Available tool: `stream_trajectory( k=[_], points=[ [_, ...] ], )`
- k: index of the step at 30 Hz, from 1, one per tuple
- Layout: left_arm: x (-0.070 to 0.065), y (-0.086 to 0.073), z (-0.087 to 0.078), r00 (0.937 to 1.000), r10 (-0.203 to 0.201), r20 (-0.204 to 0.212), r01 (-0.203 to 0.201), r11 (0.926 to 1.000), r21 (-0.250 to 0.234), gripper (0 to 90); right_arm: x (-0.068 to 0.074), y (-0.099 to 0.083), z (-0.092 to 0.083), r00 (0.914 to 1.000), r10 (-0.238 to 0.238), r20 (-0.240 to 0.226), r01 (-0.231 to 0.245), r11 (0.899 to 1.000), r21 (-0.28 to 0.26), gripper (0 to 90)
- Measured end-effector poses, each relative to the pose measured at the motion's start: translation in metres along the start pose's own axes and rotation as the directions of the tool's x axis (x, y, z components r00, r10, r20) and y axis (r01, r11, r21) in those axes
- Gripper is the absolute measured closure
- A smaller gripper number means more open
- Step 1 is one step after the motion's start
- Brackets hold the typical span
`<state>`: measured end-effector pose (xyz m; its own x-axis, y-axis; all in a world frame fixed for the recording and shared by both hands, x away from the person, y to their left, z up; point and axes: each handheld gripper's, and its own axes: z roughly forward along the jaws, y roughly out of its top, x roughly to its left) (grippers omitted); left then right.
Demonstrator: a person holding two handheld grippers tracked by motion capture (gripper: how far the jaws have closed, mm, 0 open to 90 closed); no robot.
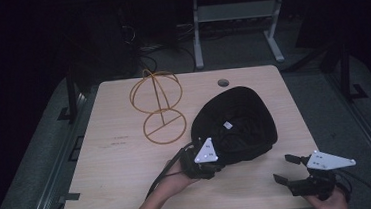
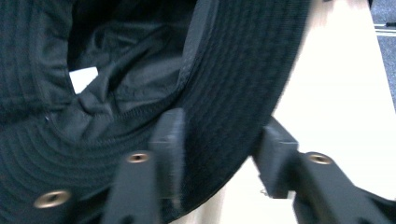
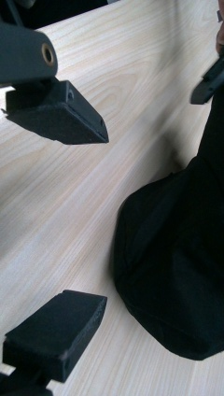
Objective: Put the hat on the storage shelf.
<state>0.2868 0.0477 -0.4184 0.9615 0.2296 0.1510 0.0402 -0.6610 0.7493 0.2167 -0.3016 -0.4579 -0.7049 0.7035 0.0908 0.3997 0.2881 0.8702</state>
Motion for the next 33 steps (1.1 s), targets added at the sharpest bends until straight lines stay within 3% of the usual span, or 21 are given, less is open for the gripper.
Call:
stream_trajectory(
  k=[1,4,6,7,12,13,17,26,30,33],
  points=[
    [0.000,0.001,-0.002,1.0000,0.004,-0.006,-0.004,0.9999,-0.011,63.5,0.000,0.000,0.000,1.0000,0.000,0.000,0.000,1.000,0.000,17.2],
    [0.003,0.004,-0.007,0.9998,0.012,-0.014,-0.013,0.9997,-0.022,78.6,0.001,0.001,0.001,1.0000,0.002,-0.001,-0.002,1.000,0.004,17.2],
    [0.005,0.005,-0.011,0.9999,0.008,-0.014,-0.009,0.9989,-0.046,83.5,0.002,0.004,0.002,1.0000,0.002,0.001,-0.002,1.000,-0.009,17.2],
    [0.008,0.008,-0.016,1.0000,-0.008,0.005,0.009,0.9967,-0.081,84.4,0.003,0.005,0.002,1.0000,-0.002,0.002,0.002,1.000,-0.016,17.2],
    [0.011,0.013,-0.027,0.9993,-0.023,0.030,0.026,0.9912,-0.129,85.4,0.003,0.012,0.004,0.9999,-0.003,0.016,0.004,1.000,-0.026,17.2],
    [0.012,0.015,-0.032,0.9981,-0.038,0.048,0.045,0.9865,-0.158,85.5,0.003,0.016,0.005,0.9996,-0.012,0.027,0.013,0.999,-0.035,17.2],
    [0.011,0.018,-0.038,0.9972,-0.041,0.063,0.052,0.9806,-0.189,85.6,0.002,0.024,0.005,0.9990,-0.024,0.037,0.025,0.998,-0.049,17.3],
    [0.013,0.020,-0.049,0.9951,-0.047,0.086,0.066,0.9726,-0.223,85.7,-0.003,0.038,0.017,0.9981,-0.036,0.051,0.039,0.997,-0.065,18.6],
    [0.013,0.020,-0.050,0.9949,-0.044,0.091,0.064,0.9720,-0.226,85.7,-0.010,0.040,0.025,0.9991,-0.013,0.039,0.016,0.998,-0.066,23.4],
    [0.013,0.020,-0.049,0.9946,-0.044,0.094,0.064,0.9719,-0.226,85.7,-0.015,0.040,0.032,1.0000,0.004,0.001,-0.004,0.998,-0.061,33.8]
  ],
)
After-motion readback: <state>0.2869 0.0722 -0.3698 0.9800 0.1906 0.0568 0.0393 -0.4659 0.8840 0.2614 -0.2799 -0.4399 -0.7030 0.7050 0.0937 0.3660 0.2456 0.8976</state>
